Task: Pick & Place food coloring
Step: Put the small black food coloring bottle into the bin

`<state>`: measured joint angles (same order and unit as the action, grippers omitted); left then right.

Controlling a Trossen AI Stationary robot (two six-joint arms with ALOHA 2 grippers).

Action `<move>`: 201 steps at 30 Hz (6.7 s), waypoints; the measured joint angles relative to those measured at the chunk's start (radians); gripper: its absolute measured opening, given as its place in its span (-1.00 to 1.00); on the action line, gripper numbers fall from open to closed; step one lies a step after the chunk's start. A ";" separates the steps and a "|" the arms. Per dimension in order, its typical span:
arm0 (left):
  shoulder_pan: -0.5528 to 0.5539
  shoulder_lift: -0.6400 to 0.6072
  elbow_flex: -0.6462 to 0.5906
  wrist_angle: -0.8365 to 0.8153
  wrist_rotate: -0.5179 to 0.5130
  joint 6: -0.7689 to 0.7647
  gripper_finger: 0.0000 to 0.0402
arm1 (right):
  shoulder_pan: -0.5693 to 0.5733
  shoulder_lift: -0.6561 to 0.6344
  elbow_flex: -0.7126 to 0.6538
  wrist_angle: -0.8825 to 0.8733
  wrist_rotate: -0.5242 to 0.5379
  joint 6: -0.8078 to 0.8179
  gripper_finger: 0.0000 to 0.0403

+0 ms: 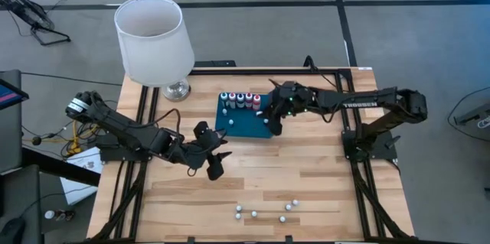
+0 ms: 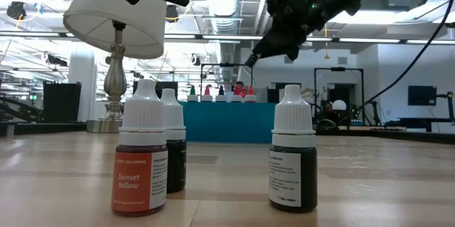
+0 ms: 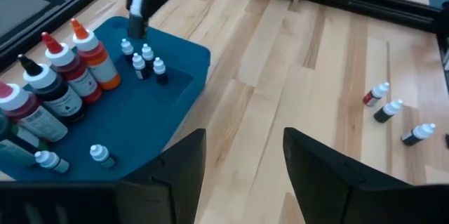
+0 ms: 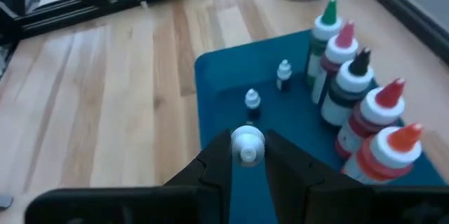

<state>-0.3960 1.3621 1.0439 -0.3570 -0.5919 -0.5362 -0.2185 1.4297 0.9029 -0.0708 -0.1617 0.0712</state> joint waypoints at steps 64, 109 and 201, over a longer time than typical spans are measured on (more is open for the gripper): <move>0.022 0.000 0.000 -0.082 0.006 -0.036 -0.09 | -0.086 0.442 0.385 -0.519 0.071 -0.340 -0.70; 0.022 0.000 0.000 -0.101 0.010 -0.054 -0.09 | -0.091 0.503 0.386 -0.581 0.074 -0.254 -0.69; -0.104 0.384 0.006 0.367 0.621 0.140 -0.09 | 0.756 -0.114 0.383 -0.912 0.209 0.319 -0.45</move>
<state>-0.5005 1.7462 1.0500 0.0103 0.0293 -0.3958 0.5380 1.3155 1.2861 -0.9824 0.0474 0.3905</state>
